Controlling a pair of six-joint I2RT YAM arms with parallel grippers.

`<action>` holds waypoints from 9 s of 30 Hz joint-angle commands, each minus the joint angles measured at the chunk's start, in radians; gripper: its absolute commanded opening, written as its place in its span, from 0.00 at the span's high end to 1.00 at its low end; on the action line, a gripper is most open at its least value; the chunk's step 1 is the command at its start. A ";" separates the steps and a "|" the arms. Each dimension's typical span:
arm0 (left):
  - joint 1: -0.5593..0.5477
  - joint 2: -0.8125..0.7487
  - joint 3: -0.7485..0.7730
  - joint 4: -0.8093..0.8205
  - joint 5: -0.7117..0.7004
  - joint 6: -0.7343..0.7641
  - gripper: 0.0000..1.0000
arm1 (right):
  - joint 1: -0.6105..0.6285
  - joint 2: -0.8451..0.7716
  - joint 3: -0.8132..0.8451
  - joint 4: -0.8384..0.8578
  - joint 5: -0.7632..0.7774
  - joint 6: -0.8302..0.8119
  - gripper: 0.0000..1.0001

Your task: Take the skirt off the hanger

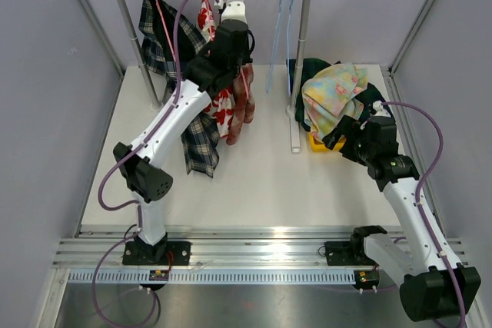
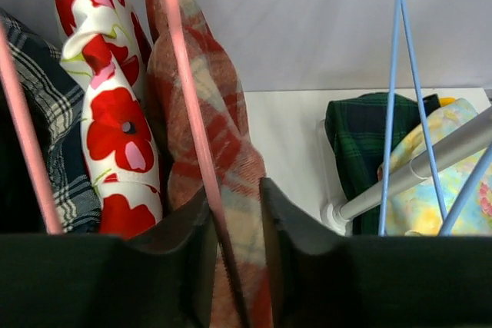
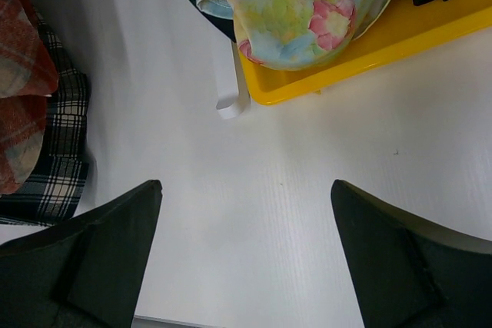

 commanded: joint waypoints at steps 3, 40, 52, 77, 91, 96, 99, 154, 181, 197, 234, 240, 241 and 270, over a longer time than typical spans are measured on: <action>0.012 0.030 0.089 -0.007 0.005 -0.036 1.00 | 0.009 -0.012 0.000 -0.001 -0.006 -0.019 0.01; -0.132 -0.385 -0.003 -0.075 0.034 -0.055 1.00 | 0.925 0.566 0.782 0.162 0.504 -0.157 0.02; -0.134 -0.421 -0.057 -0.069 0.023 -0.053 1.00 | 0.937 0.488 0.710 0.176 0.644 -0.169 0.77; -0.130 -0.230 0.290 0.068 -0.196 0.312 1.00 | 1.152 0.175 -0.083 0.088 0.676 0.363 1.00; -0.190 -0.680 -0.465 0.100 -0.092 0.059 1.00 | 1.061 0.223 0.386 0.011 1.060 -0.078 1.00; -0.218 -0.757 -0.598 0.083 -0.032 0.034 1.00 | 0.841 0.185 0.583 0.171 1.049 -0.405 1.00; -0.223 -0.774 -0.638 0.071 -0.014 0.034 1.00 | 0.704 0.204 0.668 0.294 1.032 -0.562 1.00; -0.019 0.174 0.304 0.082 0.106 0.149 1.00 | 0.024 0.301 0.075 0.300 0.254 0.027 0.01; 0.004 -0.272 -0.098 -0.026 -0.009 0.181 0.44 | 0.026 0.025 -0.011 0.107 0.233 0.039 0.00; 0.070 -0.042 0.041 -0.034 0.009 0.166 0.67 | 0.029 -0.088 -0.029 0.007 0.254 0.009 0.01; -0.054 -0.318 0.072 -0.078 0.043 0.088 1.00 | 1.150 0.532 0.946 -0.019 0.917 -0.189 0.01; -0.055 -0.368 0.026 -0.066 0.036 0.089 1.00 | 1.155 0.622 0.999 0.085 0.908 -0.240 0.01; -0.055 -0.373 0.018 -0.063 0.034 0.089 1.00 | 1.155 0.634 0.994 0.099 0.906 -0.243 0.01; -0.055 -0.434 0.026 -0.063 -0.057 0.183 1.00 | 1.262 0.309 0.185 -0.109 1.038 0.384 1.00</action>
